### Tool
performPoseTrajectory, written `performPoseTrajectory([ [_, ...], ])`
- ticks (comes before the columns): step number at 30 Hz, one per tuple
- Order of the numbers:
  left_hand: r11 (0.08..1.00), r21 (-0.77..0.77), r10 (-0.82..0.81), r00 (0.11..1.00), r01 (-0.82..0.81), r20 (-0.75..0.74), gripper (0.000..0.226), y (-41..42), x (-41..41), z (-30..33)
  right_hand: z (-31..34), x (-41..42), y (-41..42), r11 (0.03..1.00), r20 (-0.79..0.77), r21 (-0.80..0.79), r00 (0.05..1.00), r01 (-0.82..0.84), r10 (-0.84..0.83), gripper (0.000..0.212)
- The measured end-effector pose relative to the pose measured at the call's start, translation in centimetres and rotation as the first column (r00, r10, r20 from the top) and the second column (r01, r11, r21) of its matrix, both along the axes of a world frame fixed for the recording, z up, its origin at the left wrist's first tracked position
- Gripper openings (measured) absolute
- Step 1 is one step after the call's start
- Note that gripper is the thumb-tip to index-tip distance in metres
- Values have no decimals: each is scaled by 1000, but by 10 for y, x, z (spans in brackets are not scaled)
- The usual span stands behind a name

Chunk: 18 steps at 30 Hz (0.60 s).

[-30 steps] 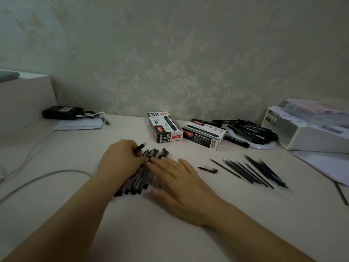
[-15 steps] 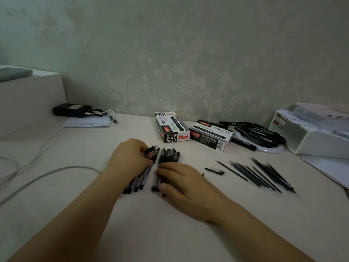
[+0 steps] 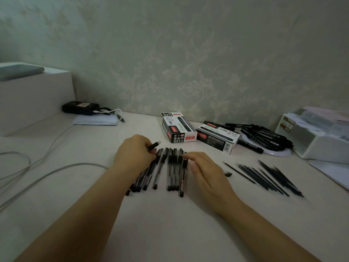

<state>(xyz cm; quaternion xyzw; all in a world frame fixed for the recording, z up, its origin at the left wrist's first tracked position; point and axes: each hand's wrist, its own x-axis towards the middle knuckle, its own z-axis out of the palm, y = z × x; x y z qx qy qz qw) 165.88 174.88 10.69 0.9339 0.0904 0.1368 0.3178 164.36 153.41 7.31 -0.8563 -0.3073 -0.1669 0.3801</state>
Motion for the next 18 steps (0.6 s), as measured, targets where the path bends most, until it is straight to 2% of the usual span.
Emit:
performPoseTrajectory([
  [4, 1000, -1, 2, 1000, -2, -16, 6, 0, -1, 3, 1, 3, -2, 995, 1, 53, 996, 87, -87, 29],
  [8, 1000, 7, -2, 999, 2, -50, 7, 3, -5, 7, 3, 2, -2, 997, -49, -12, 996, 77, -78, 33],
  [11, 1000, 21, -12, 995, 15, -104, 13, 6, -7, 12, 1, -1, 0, 979, -85, -200, 995, 28, -45, 42],
  [14, 998, 37, -49, 986, 55, -162, 15, 7, -9, 14, -3, -1, 0, 872, -103, -488, 994, -33, -20, 58],
  [18, 995, 45, -80, 983, 89, -168, 15, 5, -9, 13, -5, -1, -9, 781, -50, -624, 997, 14, -58, 71],
])
